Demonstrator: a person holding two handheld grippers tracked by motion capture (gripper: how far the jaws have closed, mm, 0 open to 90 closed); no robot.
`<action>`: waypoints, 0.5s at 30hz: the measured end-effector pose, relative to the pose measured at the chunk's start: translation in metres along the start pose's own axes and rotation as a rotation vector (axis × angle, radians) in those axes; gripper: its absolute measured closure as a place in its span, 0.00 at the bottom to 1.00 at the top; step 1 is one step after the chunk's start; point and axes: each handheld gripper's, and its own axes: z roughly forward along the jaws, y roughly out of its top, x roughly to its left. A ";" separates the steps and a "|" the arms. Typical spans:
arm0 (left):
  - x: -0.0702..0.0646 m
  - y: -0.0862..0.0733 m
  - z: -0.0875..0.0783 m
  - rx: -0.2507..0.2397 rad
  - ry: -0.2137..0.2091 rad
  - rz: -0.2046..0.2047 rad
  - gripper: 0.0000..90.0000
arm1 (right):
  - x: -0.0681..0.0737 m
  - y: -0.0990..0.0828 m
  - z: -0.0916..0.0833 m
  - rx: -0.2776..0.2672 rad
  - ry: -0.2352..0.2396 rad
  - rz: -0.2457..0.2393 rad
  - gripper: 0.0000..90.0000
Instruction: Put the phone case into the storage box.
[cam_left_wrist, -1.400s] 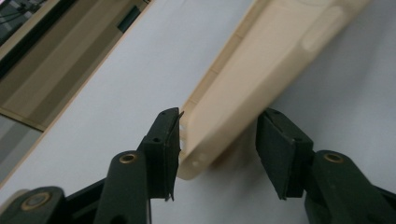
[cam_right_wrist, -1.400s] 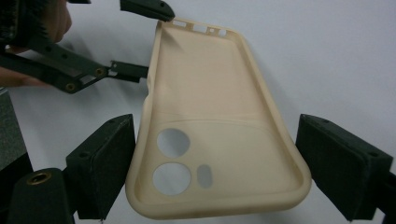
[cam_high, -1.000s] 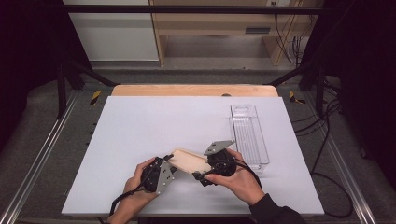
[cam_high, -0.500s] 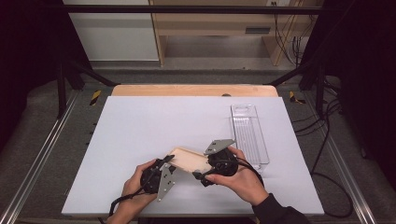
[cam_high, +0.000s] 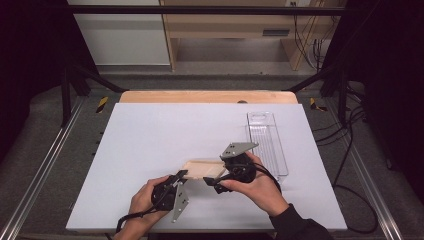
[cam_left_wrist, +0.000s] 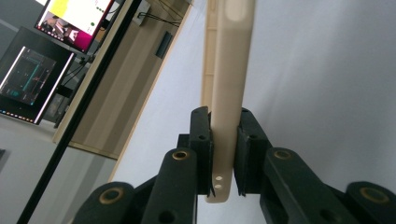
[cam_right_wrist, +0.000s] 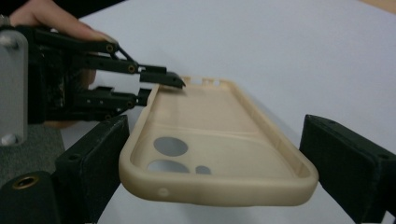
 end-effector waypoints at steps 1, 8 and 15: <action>0.000 0.000 0.000 -0.009 0.004 -0.008 0.89 | 0.000 0.000 0.000 -0.015 0.000 0.003 0.10; 0.003 -0.004 -0.004 -0.010 0.023 -0.046 0.89 | -0.001 -0.003 -0.008 -0.140 0.005 0.047 0.06; 0.008 -0.009 -0.006 0.007 0.036 -0.096 0.89 | -0.002 -0.005 -0.017 -0.220 -0.013 0.068 0.05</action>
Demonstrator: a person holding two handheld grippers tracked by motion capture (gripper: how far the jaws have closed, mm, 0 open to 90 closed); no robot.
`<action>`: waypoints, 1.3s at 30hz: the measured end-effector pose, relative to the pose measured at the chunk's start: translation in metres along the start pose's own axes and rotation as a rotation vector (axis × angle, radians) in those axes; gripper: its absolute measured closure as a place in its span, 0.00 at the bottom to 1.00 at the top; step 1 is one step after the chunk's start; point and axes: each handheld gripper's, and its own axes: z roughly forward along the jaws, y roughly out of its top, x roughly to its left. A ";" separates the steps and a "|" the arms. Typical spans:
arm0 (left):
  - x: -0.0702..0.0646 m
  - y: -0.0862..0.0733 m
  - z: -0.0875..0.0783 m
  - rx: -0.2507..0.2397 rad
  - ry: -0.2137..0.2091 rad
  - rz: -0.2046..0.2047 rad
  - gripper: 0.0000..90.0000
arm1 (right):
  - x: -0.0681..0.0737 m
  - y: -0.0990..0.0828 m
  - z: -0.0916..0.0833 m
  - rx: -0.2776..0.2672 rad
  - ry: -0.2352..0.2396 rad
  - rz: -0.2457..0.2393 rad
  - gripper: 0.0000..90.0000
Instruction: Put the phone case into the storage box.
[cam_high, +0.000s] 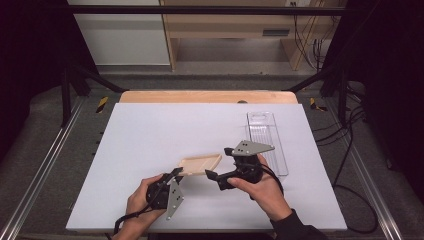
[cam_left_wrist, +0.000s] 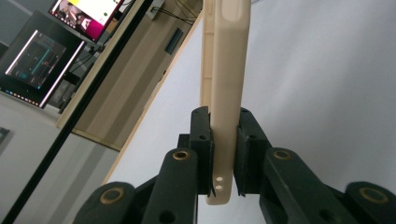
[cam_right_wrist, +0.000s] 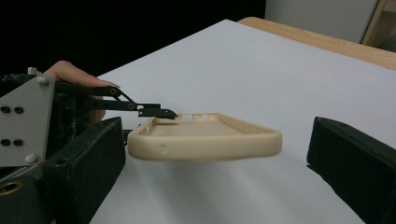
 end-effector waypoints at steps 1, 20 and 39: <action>0.001 -0.001 0.000 0.001 -0.001 -0.009 0.89 | -0.001 -0.001 -0.002 -0.013 -0.003 0.007 0.05; 0.007 -0.003 -0.003 0.015 0.031 -0.111 0.89 | -0.006 -0.008 -0.008 -0.064 -0.052 0.006 0.04; 0.020 -0.002 -0.015 -0.061 -0.029 -0.443 0.89 | 0.001 -0.009 -0.002 -0.123 -0.097 -0.008 0.05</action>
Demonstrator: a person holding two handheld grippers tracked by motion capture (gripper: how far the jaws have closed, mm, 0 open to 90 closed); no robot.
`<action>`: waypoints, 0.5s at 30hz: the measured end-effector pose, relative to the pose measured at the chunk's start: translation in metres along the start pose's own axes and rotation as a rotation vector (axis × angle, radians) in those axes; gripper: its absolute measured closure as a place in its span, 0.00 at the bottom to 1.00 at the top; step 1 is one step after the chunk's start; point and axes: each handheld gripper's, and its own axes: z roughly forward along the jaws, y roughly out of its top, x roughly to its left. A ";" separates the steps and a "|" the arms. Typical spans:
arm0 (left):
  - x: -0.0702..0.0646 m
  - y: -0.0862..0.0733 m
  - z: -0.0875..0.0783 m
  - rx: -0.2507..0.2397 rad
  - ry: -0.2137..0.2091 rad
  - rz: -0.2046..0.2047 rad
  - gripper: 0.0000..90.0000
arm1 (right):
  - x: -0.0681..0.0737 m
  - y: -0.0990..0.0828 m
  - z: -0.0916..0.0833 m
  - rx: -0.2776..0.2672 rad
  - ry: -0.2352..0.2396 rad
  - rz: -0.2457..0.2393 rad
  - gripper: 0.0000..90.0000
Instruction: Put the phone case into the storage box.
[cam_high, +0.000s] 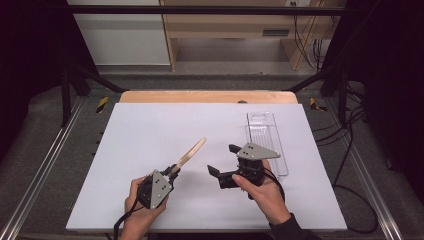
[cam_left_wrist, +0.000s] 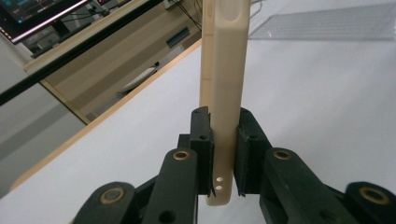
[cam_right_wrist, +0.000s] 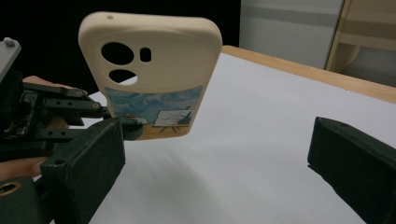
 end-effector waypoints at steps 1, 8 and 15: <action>0.001 0.000 0.000 -0.005 -0.006 -0.021 0.89 | 0.000 0.000 0.000 -0.003 -0.002 0.000 0.05; 0.006 0.000 -0.002 -0.023 -0.045 -0.142 0.89 | 0.001 0.002 0.003 -0.025 -0.014 0.015 0.05; 0.010 0.001 -0.004 -0.041 -0.084 -0.255 0.89 | 0.005 0.006 0.005 -0.044 -0.010 0.025 0.03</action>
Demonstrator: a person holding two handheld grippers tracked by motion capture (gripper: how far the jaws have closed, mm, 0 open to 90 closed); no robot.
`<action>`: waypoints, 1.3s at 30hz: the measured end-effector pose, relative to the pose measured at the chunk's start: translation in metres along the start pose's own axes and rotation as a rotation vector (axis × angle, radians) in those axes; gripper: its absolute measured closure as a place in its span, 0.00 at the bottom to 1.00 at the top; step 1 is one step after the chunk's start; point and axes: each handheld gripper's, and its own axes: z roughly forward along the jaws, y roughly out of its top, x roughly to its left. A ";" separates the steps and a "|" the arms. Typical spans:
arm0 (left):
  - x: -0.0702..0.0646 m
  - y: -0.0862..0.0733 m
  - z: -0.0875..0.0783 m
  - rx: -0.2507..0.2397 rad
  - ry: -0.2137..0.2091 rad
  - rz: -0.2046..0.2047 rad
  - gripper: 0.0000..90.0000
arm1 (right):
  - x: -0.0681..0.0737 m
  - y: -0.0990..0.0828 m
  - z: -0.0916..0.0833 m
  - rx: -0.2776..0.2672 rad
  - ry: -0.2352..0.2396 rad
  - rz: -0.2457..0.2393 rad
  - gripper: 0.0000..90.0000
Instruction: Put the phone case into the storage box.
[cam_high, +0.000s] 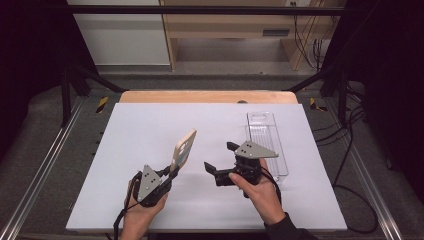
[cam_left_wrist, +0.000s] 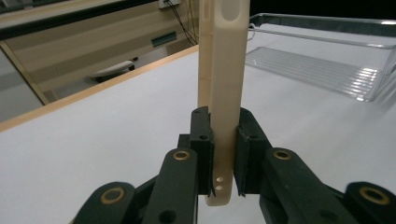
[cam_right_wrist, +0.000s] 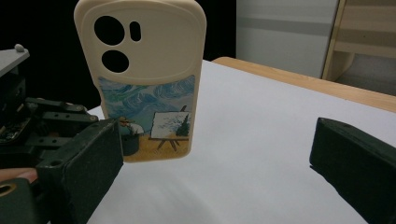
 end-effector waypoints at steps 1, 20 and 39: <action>0.000 0.000 0.000 0.000 -0.004 -0.008 0.89 | 0.000 0.000 0.001 -0.002 0.001 0.003 0.03; -0.001 -0.001 0.001 -0.019 -0.091 -0.168 0.89 | 0.023 0.007 0.021 -0.026 0.019 -0.011 0.03; -0.010 0.001 0.003 -0.031 -0.145 -0.191 0.89 | 0.042 0.025 0.056 -0.052 0.023 0.030 0.03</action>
